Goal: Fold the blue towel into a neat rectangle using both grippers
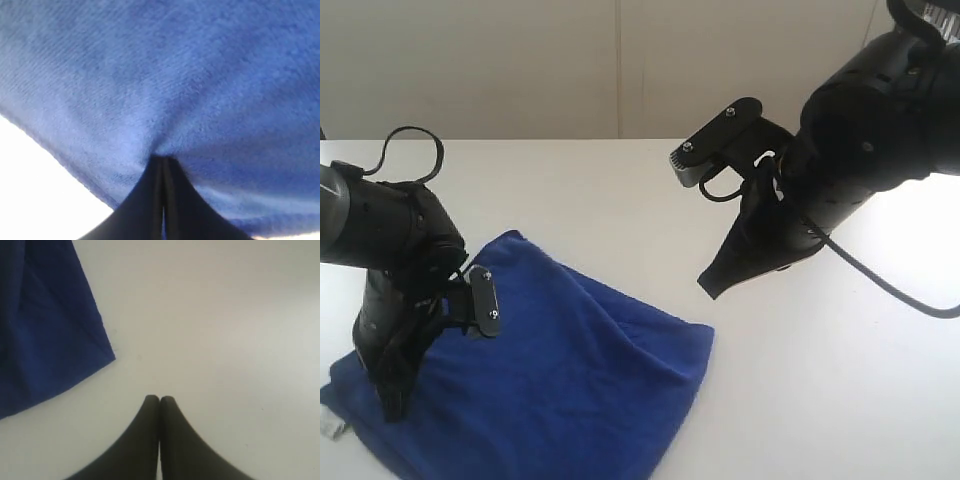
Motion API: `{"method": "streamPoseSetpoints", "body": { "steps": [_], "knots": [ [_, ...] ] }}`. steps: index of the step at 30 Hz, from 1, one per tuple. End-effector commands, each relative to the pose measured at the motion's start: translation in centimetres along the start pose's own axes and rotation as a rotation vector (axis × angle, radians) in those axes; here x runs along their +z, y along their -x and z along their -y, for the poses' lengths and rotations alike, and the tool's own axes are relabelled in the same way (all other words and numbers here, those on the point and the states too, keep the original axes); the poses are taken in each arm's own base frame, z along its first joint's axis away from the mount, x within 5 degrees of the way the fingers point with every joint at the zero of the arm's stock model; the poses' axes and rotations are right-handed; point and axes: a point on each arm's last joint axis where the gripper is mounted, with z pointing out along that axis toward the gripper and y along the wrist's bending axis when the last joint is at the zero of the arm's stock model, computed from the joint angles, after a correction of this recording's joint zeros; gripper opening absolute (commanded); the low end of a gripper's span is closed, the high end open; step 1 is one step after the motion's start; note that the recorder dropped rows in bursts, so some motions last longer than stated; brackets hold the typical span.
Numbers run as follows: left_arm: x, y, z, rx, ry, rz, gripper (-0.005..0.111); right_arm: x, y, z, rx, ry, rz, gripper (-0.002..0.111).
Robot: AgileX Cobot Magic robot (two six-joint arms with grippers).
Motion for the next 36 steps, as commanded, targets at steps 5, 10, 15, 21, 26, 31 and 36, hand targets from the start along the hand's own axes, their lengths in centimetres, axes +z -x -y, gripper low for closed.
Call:
{"method": "streamPoseSetpoints", "body": {
  "steps": [5, 10, 15, 21, 26, 31, 36],
  "knots": [
    [1.5, 2.2, -3.5, -0.110, 0.129, 0.215, 0.000, -0.2, 0.0, 0.2, -0.003, -0.001, 0.012, 0.000],
    [2.3, 4.5, -5.0, -0.128, 0.143, 0.256, 0.000, -0.2, 0.1, 0.2, -0.003, 0.000, 0.026, 0.000],
    [2.7, 5.3, -6.9, -0.114, 0.176, 0.131, 0.000, -0.2, 0.1, 0.2, -0.004, -0.002, 0.027, 0.000],
    [1.8, 5.1, -8.6, -0.128, 0.234, 0.047, 0.000, -0.2, 0.1, 0.2, -0.004, -0.002, 0.025, 0.000],
    [-2.5, 3.8, -10.0, -0.191, 0.295, 0.085, 0.000, -0.2, 0.1, 0.2, -0.004, -0.002, 0.027, 0.000],
    [-6.5, 5.5, -5.4, -0.200, -0.130, 0.351, 0.000, -0.6, 0.5, 1.3, -0.025, -0.007, 0.056, 0.000],
    [-8.1, 9.5, -1.2, -0.097, -0.309, 0.551, 0.000, -1.8, -0.8, 4.9, 0.069, 0.138, 0.067, 0.000]
  ]
}}
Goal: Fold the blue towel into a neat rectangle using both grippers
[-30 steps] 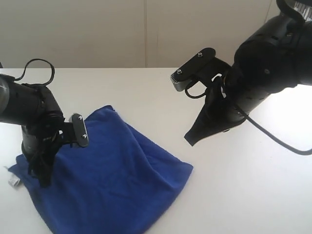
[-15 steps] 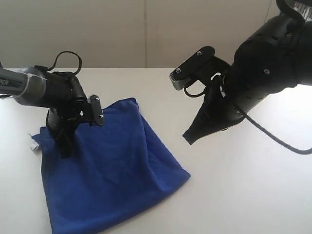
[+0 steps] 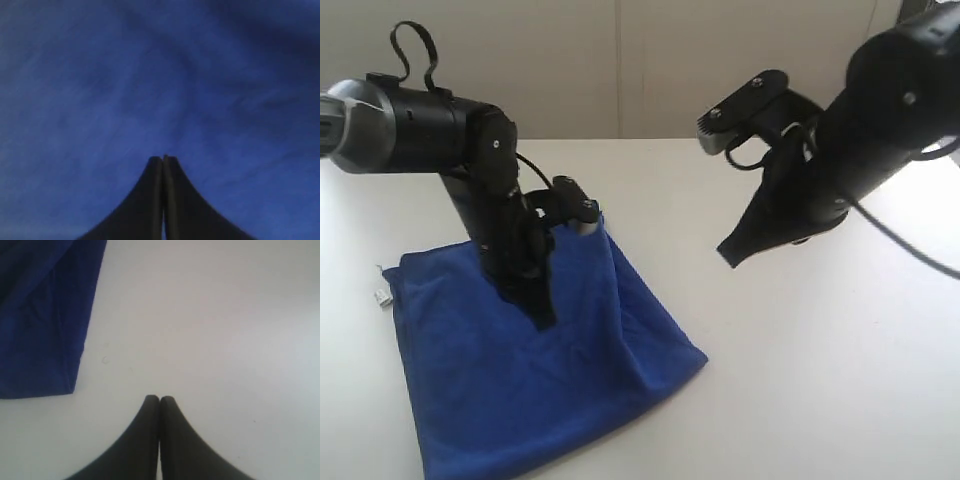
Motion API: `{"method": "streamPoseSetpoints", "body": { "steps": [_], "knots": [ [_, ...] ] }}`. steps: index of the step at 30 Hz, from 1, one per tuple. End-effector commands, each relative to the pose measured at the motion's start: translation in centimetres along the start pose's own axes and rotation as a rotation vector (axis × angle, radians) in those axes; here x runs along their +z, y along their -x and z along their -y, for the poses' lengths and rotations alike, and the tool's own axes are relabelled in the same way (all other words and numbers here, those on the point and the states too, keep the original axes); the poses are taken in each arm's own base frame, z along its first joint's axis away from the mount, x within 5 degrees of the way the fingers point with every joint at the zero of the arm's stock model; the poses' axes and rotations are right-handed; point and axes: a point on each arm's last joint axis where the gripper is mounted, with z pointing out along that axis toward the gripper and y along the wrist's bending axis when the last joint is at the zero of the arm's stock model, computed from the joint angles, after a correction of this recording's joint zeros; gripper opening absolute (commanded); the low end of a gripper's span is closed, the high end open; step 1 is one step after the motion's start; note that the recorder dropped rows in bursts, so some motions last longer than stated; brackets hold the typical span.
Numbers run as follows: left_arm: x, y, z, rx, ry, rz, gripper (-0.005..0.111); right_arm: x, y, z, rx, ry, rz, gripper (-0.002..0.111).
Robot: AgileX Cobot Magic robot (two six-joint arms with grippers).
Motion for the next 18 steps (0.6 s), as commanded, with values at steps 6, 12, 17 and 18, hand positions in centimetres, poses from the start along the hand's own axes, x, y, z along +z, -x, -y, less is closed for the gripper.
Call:
{"method": "streamPoseSetpoints", "body": {
  "steps": [6, 12, 17, 18],
  "knots": [
    [3.7, 2.4, 5.6, 0.112, -0.138, -0.048, 0.000, -1.9, -2.0, 3.1, 0.104, 0.289, 0.021, 0.000],
    [5.1, 0.8, 6.1, 0.125, -0.199, -0.187, 0.000, -1.4, -2.1, 1.6, 0.044, 0.461, 0.049, 0.000],
    [6.0, -1.0, 6.9, 0.128, -0.243, -0.270, 0.000, 0.2, -2.1, 1.0, 0.048, 0.537, 0.030, 0.000],
    [6.2, -1.4, 7.1, 0.127, -0.256, -0.291, 0.000, 0.7, -2.1, 0.9, 0.049, 0.552, 0.017, 0.000]
  ]
}}
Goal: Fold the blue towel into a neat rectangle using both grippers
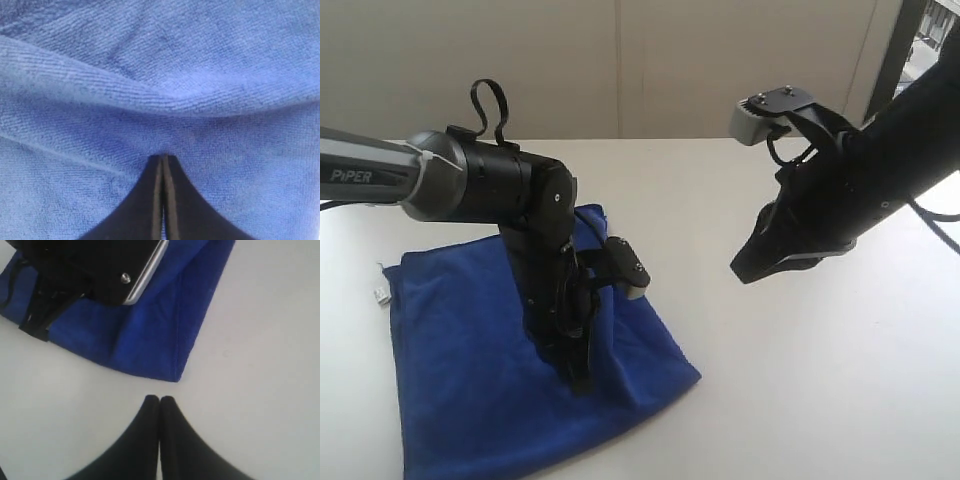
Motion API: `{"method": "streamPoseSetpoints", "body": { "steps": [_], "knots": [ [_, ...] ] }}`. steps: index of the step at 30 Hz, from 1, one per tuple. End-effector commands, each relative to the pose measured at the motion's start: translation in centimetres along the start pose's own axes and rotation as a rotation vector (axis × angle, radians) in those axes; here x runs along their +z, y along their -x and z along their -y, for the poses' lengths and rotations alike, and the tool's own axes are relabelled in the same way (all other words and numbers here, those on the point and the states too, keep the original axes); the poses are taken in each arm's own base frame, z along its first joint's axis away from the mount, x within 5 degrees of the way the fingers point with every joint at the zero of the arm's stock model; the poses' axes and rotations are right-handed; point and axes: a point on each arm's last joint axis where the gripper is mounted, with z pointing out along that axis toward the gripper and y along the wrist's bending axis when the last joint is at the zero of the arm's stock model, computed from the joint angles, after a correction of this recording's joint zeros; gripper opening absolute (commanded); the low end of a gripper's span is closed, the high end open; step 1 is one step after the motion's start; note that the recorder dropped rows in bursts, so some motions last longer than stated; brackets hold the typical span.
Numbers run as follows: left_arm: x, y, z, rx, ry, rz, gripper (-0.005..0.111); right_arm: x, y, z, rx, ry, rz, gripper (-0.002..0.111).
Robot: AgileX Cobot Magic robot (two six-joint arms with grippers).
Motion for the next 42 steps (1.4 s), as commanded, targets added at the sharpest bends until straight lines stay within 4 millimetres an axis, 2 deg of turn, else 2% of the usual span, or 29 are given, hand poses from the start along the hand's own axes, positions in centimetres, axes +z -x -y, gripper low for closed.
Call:
{"method": "streamPoseSetpoints", "body": {
  "steps": [1, 4, 9, 11, 13, 14, 17, 21, 25, 27, 32, 33, 37, 42],
  "knots": [
    [2.8, -3.0, 1.5, -0.003, -0.123, -0.212, 0.000, 1.8, -0.2, 0.7, 0.011, 0.060, -0.032, 0.000],
    [2.9, -4.0, 2.2, 0.008, -0.138, -0.232, 0.000, 3.3, -0.3, 1.3, 0.027, 0.103, -0.048, 0.000],
    [1.8, -5.1, 3.0, 0.009, -0.115, -0.203, 0.000, 5.8, -0.5, 2.2, 0.044, 0.168, -0.069, 0.000],
    [0.9, -5.1, 3.1, 0.012, -0.089, -0.165, 0.000, 6.4, -0.5, 2.4, 0.040, 0.181, -0.066, 0.000],
    [-1.1, -4.6, 3.0, 0.008, -0.020, -0.067, 0.000, 6.9, -0.4, 2.5, 0.043, 0.204, -0.051, 0.000],
    [-2.6, -4.4, 2.9, 0.003, 0.026, -0.001, 0.000, 7.0, -0.1, 1.9, 0.020, 0.248, -0.030, 0.002],
    [-5.1, -5.2, 1.6, -0.042, 0.103, 0.081, 0.000, 7.6, 0.4, 0.2, -0.055, 0.301, -0.018, 0.015],
    [-6.0, -7.6, -1.6, -0.205, 0.146, 0.091, 0.000, 8.8, 0.7, -1.6, -0.100, 0.295, -0.025, 0.021],
    [-5.6, -11.1, -5.1, -0.416, 0.167, 0.114, 0.000, 11.2, 1.1, -4.0, -0.185, 0.222, -0.062, 0.021],
    [-5.1, -11.9, -5.6, -0.460, 0.178, 0.140, 0.000, 12.4, 0.8, -4.2, -0.192, 0.164, -0.114, 0.021],
    [-3.0, -12.5, -5.9, -0.470, 0.233, 0.188, 0.000, 15.0, -0.2, -4.6, -0.193, 0.174, -0.203, 0.021],
    [-2.1, -12.6, -6.0, -0.473, 0.232, 0.182, 0.000, 15.6, -0.3, -4.7, -0.199, 0.172, -0.211, 0.021],
    [0.3, -12.9, -6.0, -0.482, 0.181, 0.117, 0.000, 16.5, -0.5, -4.8, -0.185, 0.160, -0.224, 0.021],
    [2.0, -13.1, -6.1, -0.490, 0.143, 0.072, 0.000, 17.2, -1.0, -4.5, -0.168, 0.158, -0.254, 0.021]
  ]
}}
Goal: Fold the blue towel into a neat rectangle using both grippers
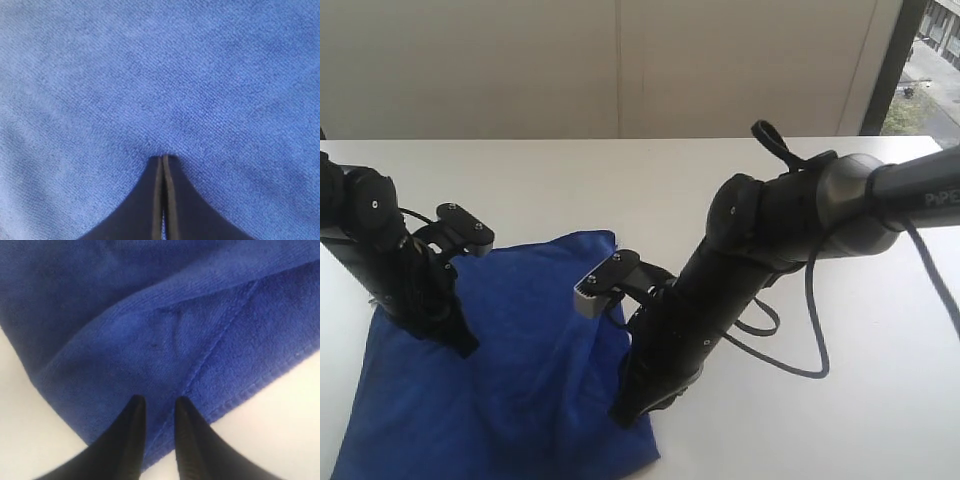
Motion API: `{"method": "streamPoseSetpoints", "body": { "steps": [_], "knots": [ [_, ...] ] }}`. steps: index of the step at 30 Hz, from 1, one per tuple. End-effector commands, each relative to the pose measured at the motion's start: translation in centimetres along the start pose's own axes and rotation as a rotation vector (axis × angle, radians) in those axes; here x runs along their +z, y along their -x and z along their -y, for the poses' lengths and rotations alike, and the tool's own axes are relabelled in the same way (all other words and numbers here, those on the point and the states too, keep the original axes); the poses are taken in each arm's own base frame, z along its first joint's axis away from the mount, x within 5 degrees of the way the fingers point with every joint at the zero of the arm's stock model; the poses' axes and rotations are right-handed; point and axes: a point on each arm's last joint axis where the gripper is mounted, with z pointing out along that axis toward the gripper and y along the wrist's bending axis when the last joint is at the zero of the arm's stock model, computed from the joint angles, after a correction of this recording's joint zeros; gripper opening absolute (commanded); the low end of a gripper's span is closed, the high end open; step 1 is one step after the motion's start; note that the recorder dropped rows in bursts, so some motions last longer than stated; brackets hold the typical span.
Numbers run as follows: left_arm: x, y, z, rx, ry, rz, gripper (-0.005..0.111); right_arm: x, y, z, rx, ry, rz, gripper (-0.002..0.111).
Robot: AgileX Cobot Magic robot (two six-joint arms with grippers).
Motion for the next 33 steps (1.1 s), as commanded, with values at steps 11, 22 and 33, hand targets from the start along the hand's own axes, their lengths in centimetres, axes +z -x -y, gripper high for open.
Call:
{"method": "streamPoseSetpoints", "body": {
  "steps": [11, 22, 33],
  "knots": [
    [3.0, -1.4, 0.4, -0.029, -0.054, -0.106, 0.000, 0.5, -0.4, 0.3, 0.034, -0.014, -0.037, 0.018],
    [2.9, -1.4, 0.4, -0.029, -0.057, -0.112, 0.000, 0.7, -0.7, -0.2, 0.063, 0.052, -0.064, 0.018],
    [2.9, -1.4, 0.4, -0.027, -0.058, -0.112, 0.000, 1.6, -0.9, 0.0, 0.087, 0.082, -0.077, 0.018]
  ]
}}
